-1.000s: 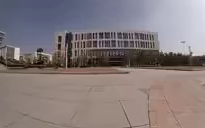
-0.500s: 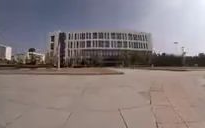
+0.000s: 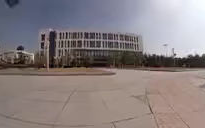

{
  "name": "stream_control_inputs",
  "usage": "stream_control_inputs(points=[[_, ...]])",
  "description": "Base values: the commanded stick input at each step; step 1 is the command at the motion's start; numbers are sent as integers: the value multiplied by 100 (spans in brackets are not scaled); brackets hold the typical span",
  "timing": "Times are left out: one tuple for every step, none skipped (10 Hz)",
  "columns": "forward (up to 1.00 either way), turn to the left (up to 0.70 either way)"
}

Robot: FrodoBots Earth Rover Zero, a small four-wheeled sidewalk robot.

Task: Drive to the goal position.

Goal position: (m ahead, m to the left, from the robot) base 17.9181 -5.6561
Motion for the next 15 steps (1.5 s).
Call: stream_control_inputs(points=[[70,0],[70,0],[70,0],[70,0],[70,0],[70,0],[70,0],[70,0],[70,0],[70,0],[70,0],[70,-23],[70,-32],[70,-23],[70,-14]])
